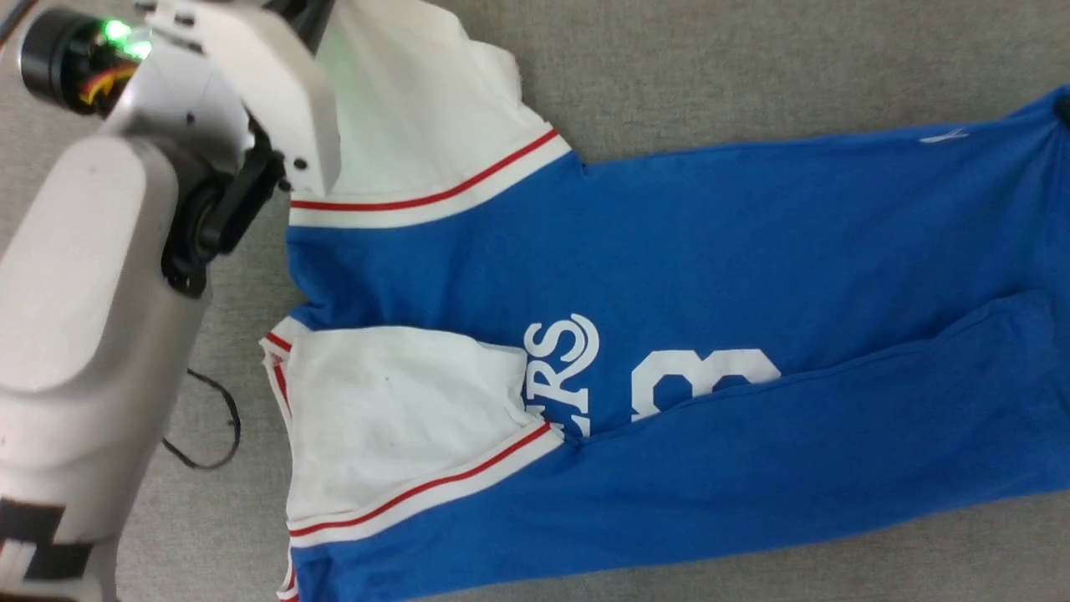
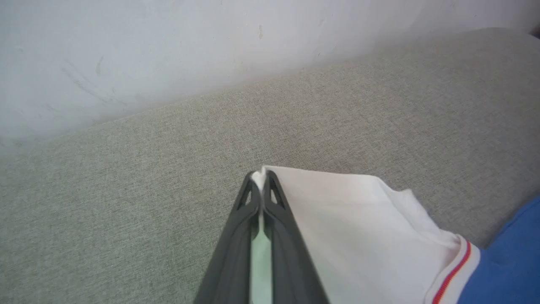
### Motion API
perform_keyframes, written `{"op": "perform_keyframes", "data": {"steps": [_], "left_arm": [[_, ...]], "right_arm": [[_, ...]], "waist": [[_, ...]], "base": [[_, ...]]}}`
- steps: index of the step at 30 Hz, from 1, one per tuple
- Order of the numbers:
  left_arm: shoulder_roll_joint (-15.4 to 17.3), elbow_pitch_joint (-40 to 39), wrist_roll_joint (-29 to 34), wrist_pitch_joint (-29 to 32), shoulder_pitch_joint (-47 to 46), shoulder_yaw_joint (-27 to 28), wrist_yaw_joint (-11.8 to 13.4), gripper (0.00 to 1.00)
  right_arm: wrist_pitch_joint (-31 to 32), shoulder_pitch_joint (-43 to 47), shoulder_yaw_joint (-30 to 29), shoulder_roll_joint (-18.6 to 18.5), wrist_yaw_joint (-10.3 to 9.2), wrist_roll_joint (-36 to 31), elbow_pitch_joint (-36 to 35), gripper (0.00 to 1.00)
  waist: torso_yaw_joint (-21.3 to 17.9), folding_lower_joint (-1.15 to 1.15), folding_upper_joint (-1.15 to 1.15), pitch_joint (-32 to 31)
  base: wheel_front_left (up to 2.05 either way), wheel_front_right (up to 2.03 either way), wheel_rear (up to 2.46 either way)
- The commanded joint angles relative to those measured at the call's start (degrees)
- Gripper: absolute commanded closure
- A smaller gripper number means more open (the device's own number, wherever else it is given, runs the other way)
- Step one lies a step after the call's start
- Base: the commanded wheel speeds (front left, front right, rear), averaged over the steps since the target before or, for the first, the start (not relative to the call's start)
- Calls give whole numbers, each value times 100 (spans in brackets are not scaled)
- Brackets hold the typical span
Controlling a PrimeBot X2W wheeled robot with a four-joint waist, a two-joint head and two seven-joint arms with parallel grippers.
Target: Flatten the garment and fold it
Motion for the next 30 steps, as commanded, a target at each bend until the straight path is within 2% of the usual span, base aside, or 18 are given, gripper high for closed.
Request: {"op": "perform_keyframes", "data": {"steps": [1,7,13,18,23,30], "left_arm": [[13,-153,-111,-279,301,129,-12,100],[227,-937,-365,-805,1398,340,12,100],[482,-1970,-639,-1004,2853,562,307,100],[598,-2411,-796,-1091,3739,681,518,100],[637,-2658,-1081,-1278,4684,950,765,100],[587,-2557,-1389,-1255,5618,909,882,100]], "right_arm": [[-166,171,22,-12,-11,99,13,100],[-481,883,-57,-17,-11,333,17,100],[-749,1744,-357,199,-11,542,-100,100],[-833,2288,-523,366,-11,648,-188,100],[-824,2810,-660,517,-11,668,-258,100],[-875,3172,-677,695,-11,544,-112,100]], "waist": [[1,-1,0,-370],[69,-1,0,-942],[148,-1,0,-1405],[206,-1,0,-1613],[214,-1,0,-1741],[225,-1,0,-1861]], "base": [[0,0,0],[0,0,0],[0,0,0],[0,0,0],[0,0,0],[0,0,0]]}}
